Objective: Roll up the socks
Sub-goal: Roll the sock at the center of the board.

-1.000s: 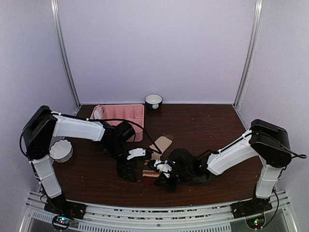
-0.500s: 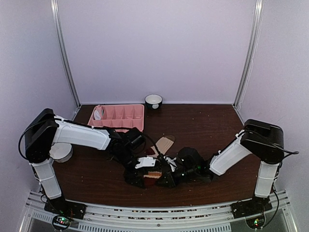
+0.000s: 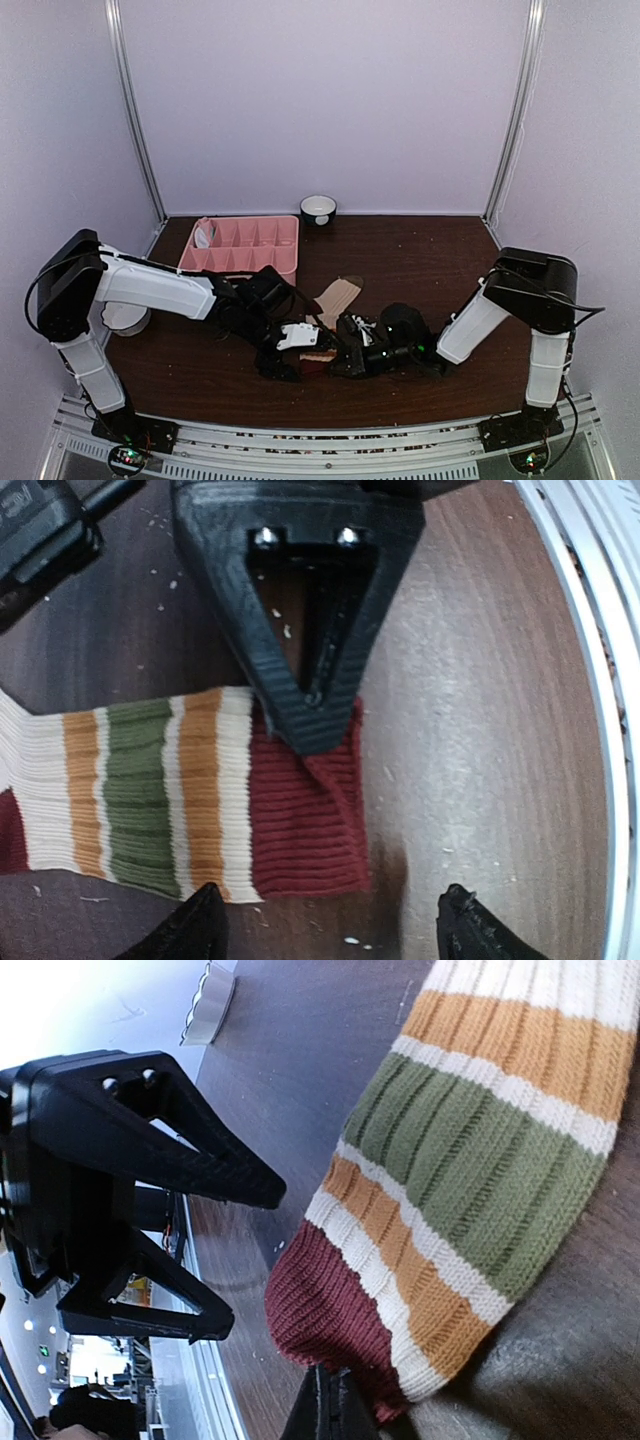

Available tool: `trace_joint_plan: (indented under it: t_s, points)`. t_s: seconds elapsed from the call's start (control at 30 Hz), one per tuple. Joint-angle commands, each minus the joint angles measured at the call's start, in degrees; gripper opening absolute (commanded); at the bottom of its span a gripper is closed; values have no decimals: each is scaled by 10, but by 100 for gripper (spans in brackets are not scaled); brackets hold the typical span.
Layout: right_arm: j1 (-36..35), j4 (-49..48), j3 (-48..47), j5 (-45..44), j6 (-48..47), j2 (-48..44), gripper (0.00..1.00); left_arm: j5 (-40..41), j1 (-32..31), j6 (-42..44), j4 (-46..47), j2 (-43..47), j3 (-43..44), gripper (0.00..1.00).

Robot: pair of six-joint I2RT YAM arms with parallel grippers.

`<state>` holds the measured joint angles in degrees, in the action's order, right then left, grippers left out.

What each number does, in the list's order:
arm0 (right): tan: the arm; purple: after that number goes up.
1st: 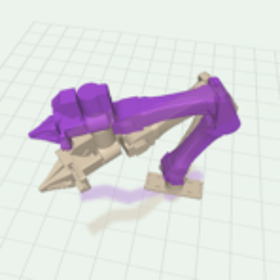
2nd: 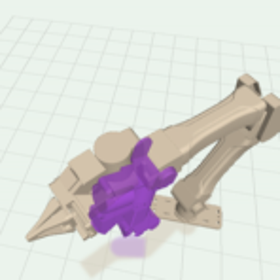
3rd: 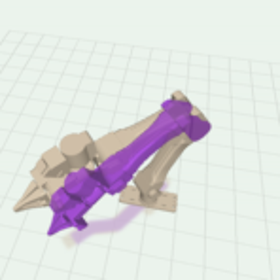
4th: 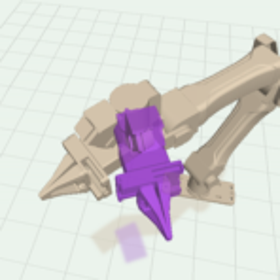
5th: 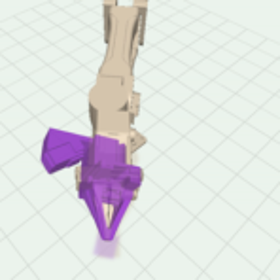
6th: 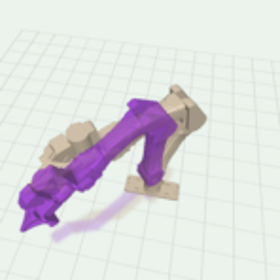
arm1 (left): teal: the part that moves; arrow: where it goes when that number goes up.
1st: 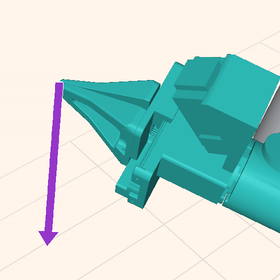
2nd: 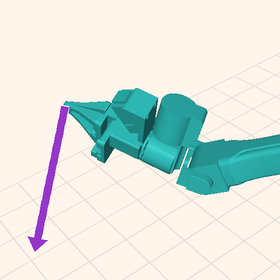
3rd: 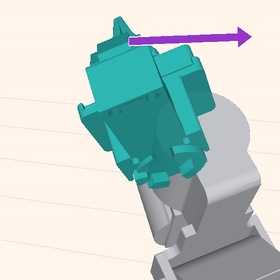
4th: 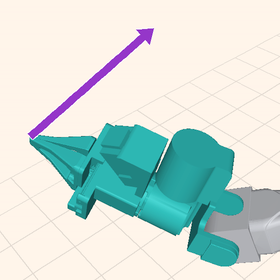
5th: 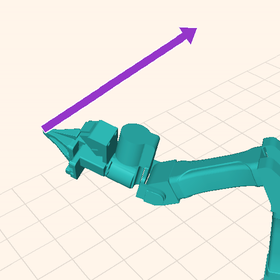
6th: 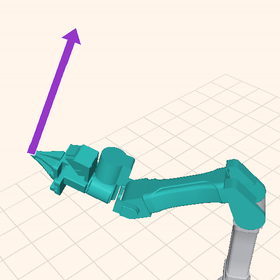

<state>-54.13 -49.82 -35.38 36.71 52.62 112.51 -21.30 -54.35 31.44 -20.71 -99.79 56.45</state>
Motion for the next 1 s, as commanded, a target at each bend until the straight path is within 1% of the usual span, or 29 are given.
trace_joint_plan:
  t_s: [0.0,0.1,0.2,0.37,0.5,0.67,0.8,0.9,0.93,0.97]
  points:
    - [7,7,-3,12,45,6,0,37,-15,27,32,-13,16,71]
    - [8,23,-5,9,50,1,0,44,-22,35,24,-16,13,67]
    - [8,29,-7,9,56,2,0,46,-25,35,23,-14,6,65]
    - [9,28,-13,14,74,6,0,68,-42,38,40,-18,-7,60]
    - [9,31,-14,17,79,1,0,91,-47,35,45,-34,4,52]
    - [9,13,-7,16,93,-2,0,108,-47,35,35,-56,20,35]
    - [9,5,-2,14,97,-4,0,127,-47,28,22,-74,31,17]
    - [9,5,6,9,82,-12,0,118,-45,20,7,-74,38,5]
    - [9,6,12,3,67,-21,4,103,-41,15,-5,-75,43,2]
    - [9,11,20,-9,48,-35,13,77,-31,9,-19,-76,52,0]
